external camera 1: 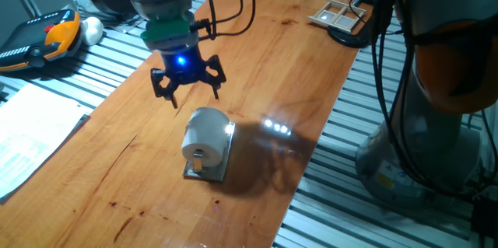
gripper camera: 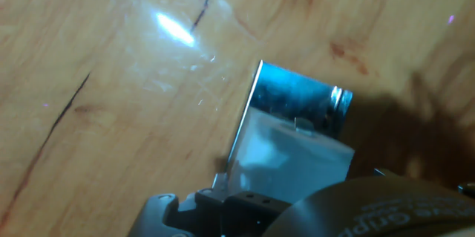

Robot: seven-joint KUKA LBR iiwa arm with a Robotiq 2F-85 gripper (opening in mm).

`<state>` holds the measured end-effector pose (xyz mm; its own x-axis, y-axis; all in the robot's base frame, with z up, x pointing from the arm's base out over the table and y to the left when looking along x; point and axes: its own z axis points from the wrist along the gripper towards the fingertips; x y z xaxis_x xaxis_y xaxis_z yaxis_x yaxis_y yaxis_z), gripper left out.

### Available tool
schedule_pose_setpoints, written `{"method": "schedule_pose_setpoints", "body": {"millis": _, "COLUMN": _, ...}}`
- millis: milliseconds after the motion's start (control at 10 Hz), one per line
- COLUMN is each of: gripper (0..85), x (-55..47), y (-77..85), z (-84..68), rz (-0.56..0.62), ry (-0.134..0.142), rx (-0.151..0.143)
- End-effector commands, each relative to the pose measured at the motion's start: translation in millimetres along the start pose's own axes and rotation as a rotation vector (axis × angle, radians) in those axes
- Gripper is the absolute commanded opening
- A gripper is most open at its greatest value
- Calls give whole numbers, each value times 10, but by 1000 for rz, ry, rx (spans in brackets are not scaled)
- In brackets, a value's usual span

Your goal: Put the toilet paper on its holder

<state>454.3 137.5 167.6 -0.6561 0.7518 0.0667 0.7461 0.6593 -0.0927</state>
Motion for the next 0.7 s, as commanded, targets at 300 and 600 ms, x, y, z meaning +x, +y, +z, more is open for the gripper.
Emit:
{"method": "schedule_pose_setpoints", "body": {"millis": 300, "gripper": 850, "x": -146, "y": -3, "z": 34, "rz": -782, "ry": -115, "rx": 64}}
{"method": "schedule_pose_setpoints", "body": {"millis": 600, "gripper": 850, "x": -329, "y": 54, "z": 134, "rz": -909, "ry": -78, "rx": 12}}
